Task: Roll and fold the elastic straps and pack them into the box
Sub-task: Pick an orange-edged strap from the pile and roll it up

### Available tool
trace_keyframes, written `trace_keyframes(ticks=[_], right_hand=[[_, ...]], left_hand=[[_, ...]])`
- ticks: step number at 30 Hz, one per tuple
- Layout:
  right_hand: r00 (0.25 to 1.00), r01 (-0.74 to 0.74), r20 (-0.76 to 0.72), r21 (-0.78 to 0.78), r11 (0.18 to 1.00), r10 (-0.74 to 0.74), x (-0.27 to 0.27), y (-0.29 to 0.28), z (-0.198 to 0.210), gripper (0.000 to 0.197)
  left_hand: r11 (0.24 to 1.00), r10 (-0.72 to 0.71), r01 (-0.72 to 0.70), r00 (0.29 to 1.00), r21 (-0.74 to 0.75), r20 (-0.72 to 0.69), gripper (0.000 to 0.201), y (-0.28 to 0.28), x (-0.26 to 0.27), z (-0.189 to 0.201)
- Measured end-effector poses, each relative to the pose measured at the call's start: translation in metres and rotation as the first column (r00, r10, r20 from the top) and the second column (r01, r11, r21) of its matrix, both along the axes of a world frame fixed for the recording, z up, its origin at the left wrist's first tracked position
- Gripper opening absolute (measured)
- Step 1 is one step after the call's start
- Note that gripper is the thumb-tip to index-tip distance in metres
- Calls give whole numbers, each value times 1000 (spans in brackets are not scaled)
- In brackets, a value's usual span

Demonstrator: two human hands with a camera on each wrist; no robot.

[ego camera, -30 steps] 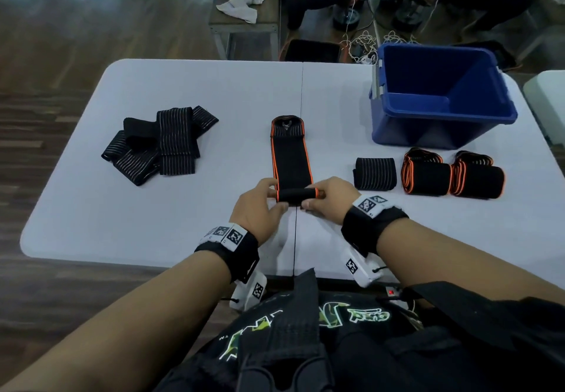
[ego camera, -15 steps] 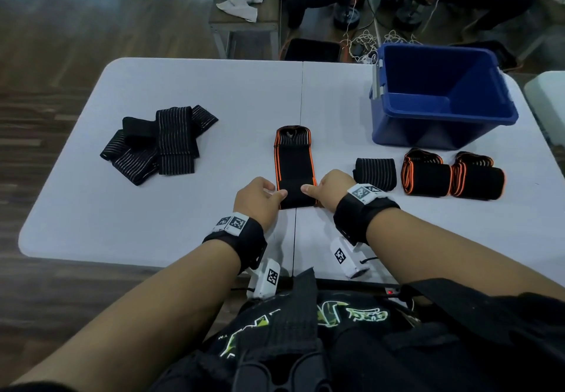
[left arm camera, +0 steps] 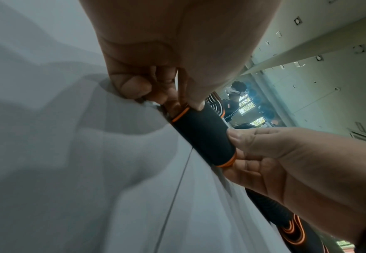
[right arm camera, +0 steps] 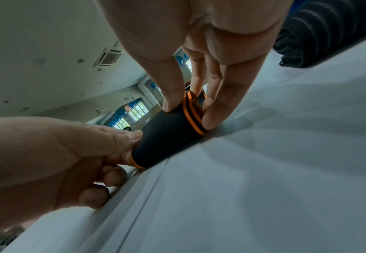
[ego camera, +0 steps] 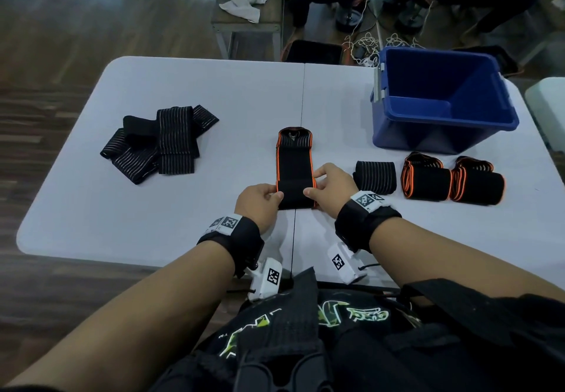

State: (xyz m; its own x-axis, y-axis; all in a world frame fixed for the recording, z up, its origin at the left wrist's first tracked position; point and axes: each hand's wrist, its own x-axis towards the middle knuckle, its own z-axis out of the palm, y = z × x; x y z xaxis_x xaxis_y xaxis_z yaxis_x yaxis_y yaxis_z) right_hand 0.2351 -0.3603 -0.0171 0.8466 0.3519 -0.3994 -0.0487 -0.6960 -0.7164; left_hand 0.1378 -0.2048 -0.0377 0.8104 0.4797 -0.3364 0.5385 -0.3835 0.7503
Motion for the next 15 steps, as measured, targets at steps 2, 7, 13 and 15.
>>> trace_keyframes(ticks=[2,7,13,15], right_hand=[[999,-25,34,-25,999,26,0,-1,2,34],[947,-181,230,-195,964,224,-4,3,0,20],[813,-387,307,-351,853,495,-11,-3,-8,42],[777,-445,276,-394,804,565,-11,-7,-11,58]], left_hand=[[999,-14,15,1000,51,-8,25,0,1,4],[903,-224,210,975,374,-8,25,-4,5,11],[687,-443,433,886,583,-136,57,2,-2,2],[638,-489,488,854,596,-176,65,1,-5,-4]])
